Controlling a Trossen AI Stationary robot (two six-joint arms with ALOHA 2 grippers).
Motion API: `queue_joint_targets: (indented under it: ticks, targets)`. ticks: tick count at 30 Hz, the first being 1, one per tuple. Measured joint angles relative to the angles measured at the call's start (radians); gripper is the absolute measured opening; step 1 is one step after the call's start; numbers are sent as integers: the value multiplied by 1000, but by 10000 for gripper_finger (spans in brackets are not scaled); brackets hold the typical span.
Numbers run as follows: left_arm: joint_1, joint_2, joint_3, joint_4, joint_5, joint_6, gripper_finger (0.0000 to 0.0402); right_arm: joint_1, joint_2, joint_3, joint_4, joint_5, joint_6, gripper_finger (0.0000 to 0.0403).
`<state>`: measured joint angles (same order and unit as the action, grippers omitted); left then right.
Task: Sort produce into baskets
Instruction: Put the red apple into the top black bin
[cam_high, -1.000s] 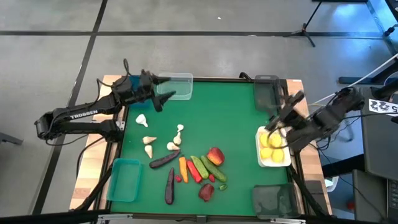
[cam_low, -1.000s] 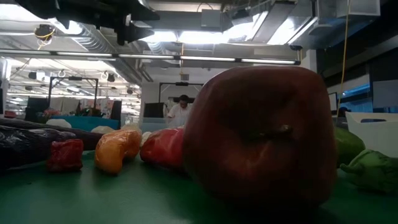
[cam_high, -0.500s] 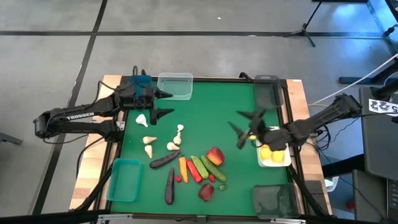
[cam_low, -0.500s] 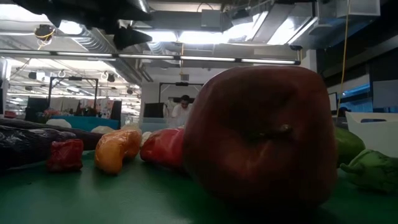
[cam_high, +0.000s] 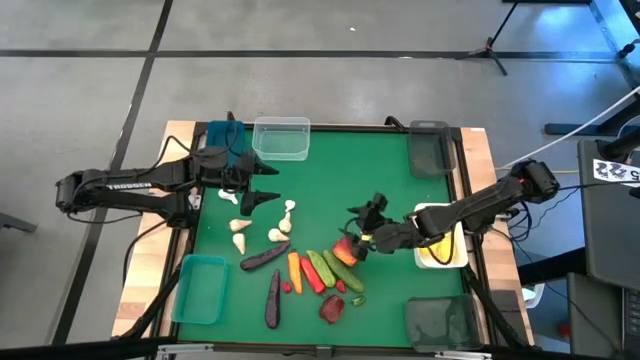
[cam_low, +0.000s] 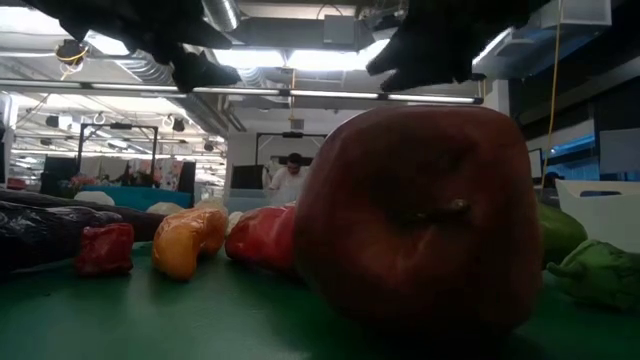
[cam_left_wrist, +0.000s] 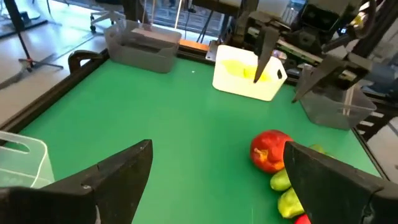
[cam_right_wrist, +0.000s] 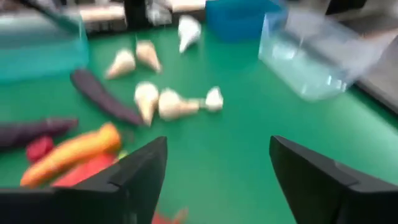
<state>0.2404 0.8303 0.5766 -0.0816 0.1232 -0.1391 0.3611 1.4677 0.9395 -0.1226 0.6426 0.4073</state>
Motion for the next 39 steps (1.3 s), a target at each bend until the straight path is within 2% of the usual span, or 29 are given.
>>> queue_joint_targets:
  ticks: [4, 8, 11, 14, 18, 25, 34, 39]
  targets:
    - [-16, 0, 0, 3, -27, 5, 356, -6, 6, 131, -331, -168, 100, 338]
    - [-18, 0, 0, -2, -27, -2, 356, -39, 46, 279, -584, -345, 174, 368]
    - [-18, 0, -1, -11, -28, -12, 356, -50, 81, 352, -672, -357, 191, 374]
    - [-18, 0, -1, -12, -28, -12, 356, -49, 118, 359, -672, -321, 194, 376]
    - [-18, 0, -1, -13, -31, -13, 356, -48, 182, 360, -660, -326, 220, 376]
    - [-18, 0, -1, -20, -31, -14, 356, -48, 258, 360, -621, -421, 245, 376]
    - [-18, 0, -1, -29, -31, -13, 356, -48, 283, 351, -595, -427, 246, 376]
    - [-18, 0, -1, -42, -32, -6, 356, -58, 354, 341, -554, -484, 247, 376]
